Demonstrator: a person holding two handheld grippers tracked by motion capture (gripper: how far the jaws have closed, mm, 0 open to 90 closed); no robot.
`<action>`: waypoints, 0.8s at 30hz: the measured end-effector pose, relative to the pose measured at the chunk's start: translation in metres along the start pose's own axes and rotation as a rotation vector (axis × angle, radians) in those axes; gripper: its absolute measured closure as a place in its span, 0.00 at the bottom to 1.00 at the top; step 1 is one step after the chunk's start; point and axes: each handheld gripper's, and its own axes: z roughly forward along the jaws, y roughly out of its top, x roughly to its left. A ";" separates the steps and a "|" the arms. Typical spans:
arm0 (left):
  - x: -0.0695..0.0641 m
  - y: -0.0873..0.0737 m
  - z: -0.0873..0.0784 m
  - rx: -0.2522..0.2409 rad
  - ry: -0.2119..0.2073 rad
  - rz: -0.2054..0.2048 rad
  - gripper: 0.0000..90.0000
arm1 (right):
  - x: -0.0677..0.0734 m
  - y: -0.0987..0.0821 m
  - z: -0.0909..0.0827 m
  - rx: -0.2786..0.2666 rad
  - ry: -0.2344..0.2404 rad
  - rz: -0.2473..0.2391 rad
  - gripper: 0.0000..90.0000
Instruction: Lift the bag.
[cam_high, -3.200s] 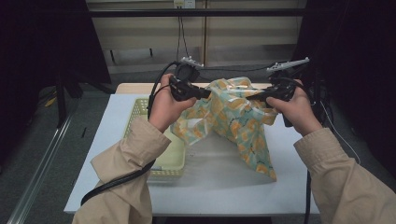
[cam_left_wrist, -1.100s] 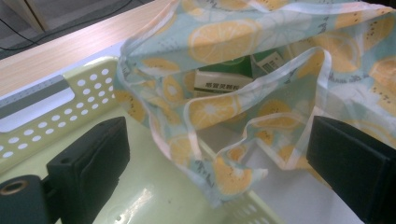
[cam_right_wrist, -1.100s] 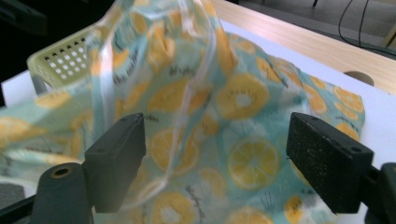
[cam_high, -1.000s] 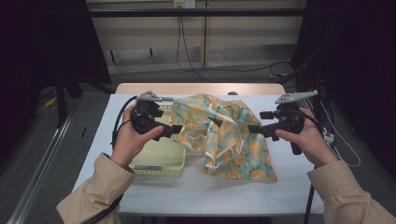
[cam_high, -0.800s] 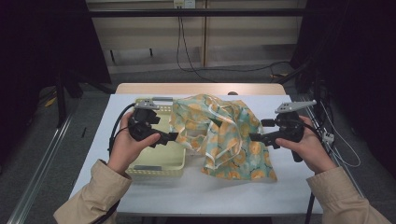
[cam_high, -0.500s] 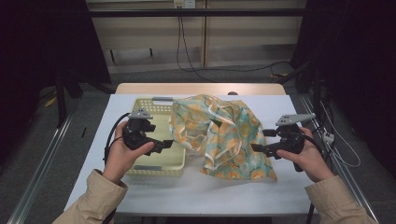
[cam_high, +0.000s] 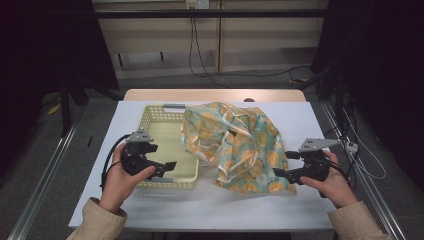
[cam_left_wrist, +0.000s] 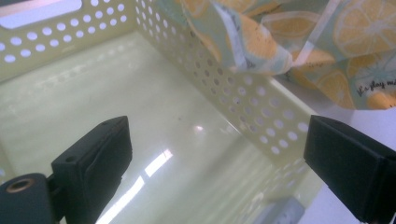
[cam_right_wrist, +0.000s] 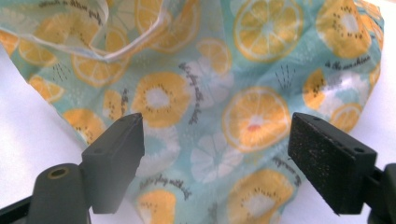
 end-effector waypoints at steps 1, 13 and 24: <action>0.000 -0.002 0.000 -0.001 0.002 0.001 0.08 | 0.000 -0.002 -0.001 -0.003 0.002 0.002 0.21; 0.001 -0.022 -0.002 -0.014 0.007 -0.023 0.08 | 0.001 -0.024 -0.003 -0.018 -0.001 0.019 0.20; 0.001 -0.036 -0.003 -0.004 0.015 -0.031 0.08 | -0.001 -0.048 -0.007 -0.038 -0.004 0.039 0.18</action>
